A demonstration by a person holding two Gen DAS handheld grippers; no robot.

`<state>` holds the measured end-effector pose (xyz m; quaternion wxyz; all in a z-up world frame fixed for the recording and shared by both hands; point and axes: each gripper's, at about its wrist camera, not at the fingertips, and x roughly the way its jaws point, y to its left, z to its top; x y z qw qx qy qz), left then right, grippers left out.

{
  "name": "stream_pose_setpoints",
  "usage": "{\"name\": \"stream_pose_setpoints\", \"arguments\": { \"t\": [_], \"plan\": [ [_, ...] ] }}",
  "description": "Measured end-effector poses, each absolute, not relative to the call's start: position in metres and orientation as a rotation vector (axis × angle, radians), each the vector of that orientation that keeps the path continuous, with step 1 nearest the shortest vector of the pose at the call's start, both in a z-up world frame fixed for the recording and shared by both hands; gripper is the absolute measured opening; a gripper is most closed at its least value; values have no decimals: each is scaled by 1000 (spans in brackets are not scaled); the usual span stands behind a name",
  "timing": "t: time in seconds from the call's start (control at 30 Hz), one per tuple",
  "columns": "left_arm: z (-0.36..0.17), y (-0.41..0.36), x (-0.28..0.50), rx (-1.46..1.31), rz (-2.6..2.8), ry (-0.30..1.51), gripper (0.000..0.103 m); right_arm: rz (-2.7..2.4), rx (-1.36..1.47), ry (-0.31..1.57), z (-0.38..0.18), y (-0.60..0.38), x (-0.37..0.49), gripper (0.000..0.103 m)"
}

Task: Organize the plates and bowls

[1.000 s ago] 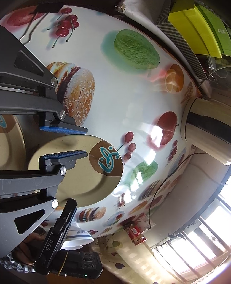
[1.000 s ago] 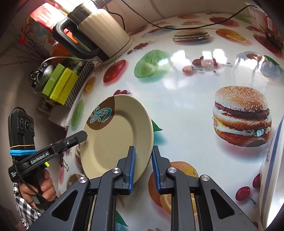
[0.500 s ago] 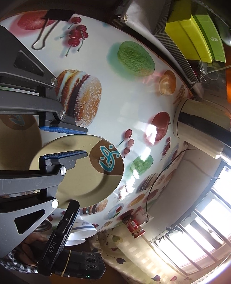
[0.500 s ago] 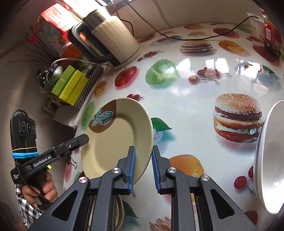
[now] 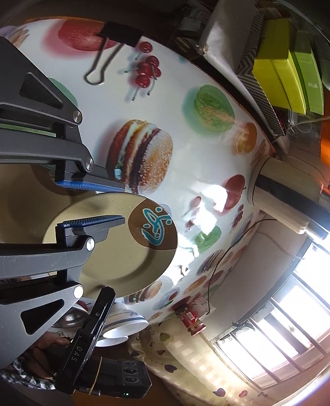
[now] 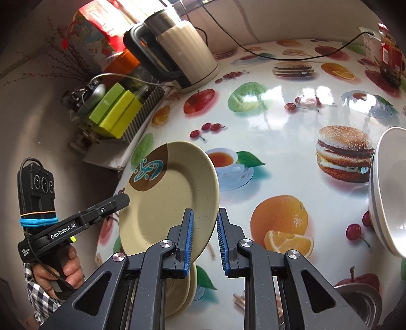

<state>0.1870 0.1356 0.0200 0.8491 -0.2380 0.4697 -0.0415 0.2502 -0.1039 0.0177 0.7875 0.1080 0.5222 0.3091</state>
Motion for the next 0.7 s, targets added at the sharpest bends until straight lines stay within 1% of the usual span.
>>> {"name": "stream_pose_setpoints", "arguments": {
  "t": [0.7],
  "plan": [
    [1, 148, 133, -555, -46, 997, 19, 718, 217, 1155, 5, -90, 204, 19]
  ]
}}
